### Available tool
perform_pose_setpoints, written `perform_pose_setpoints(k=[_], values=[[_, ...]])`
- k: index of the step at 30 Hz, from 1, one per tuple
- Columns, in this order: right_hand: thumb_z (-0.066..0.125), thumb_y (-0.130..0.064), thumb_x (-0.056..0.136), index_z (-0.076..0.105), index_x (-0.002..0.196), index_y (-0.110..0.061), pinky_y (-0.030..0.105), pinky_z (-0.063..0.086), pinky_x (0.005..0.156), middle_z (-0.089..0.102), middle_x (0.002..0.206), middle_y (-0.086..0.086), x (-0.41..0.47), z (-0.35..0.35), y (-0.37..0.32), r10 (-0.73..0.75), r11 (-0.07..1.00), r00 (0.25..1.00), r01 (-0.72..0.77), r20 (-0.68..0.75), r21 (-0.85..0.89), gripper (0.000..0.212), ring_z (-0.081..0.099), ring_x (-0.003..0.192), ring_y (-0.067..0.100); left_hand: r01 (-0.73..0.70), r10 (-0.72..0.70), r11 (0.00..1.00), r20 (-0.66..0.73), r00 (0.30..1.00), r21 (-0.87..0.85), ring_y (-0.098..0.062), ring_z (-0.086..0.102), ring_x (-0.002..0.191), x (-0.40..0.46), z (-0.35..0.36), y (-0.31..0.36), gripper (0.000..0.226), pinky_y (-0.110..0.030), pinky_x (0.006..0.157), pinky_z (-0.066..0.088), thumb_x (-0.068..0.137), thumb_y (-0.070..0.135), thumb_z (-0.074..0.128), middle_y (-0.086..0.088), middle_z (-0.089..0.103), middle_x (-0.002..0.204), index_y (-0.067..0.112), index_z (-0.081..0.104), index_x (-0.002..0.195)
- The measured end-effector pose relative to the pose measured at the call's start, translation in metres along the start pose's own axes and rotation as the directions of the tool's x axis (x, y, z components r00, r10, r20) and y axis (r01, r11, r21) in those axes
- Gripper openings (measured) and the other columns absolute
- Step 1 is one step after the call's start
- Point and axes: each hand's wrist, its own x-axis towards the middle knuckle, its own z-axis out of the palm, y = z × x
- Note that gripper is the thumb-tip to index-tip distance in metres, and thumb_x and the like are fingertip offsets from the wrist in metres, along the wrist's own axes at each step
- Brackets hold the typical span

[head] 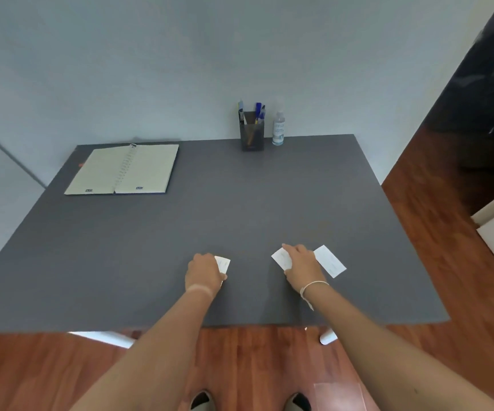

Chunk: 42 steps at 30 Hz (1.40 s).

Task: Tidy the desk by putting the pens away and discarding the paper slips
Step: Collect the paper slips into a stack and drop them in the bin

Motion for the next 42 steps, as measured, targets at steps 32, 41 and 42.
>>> perform_pose_setpoints(k=[32,41,42], values=[[0.031,0.013,0.079,0.062,0.110,-0.014,0.022,0.036,0.081,0.039,0.122,0.010,0.005,-0.007,-0.024,0.237,0.833,0.971,-0.192,-0.020,0.519,0.052,0.048,0.111,0.024,0.006,0.179,0.797,0.245,0.953,-0.604,-0.018,0.051,0.076,0.023,-0.020,-0.015,0.020,-0.024,0.058,0.055,0.086,0.001,0.037,-0.001,0.049,0.088,0.014,0.052,0.082],[0.052,0.006,0.080,0.063,0.085,-0.016,0.018,0.037,0.055,0.056,0.085,-0.001,0.010,-0.028,-0.056,0.139,0.752,0.990,-0.109,0.005,0.649,0.025,0.048,0.067,0.010,-0.047,0.170,0.702,0.104,0.980,-0.711,-0.020,0.053,0.069,0.028,-0.039,-0.004,0.025,-0.022,0.047,0.043,0.081,-0.005,0.049,-0.009,0.060,0.095,0.005,0.064,0.099],[0.050,0.005,0.082,0.064,0.083,-0.016,0.018,0.037,0.056,0.056,0.082,-0.002,0.011,-0.029,-0.058,0.119,0.750,0.993,-0.098,0.012,0.655,0.025,0.047,0.066,0.010,-0.054,0.183,0.695,0.104,0.978,-0.717,-0.018,0.052,0.064,0.028,-0.040,-0.003,0.025,-0.022,0.047,0.042,0.082,-0.004,0.049,-0.009,0.061,0.091,0.006,0.065,0.098]])
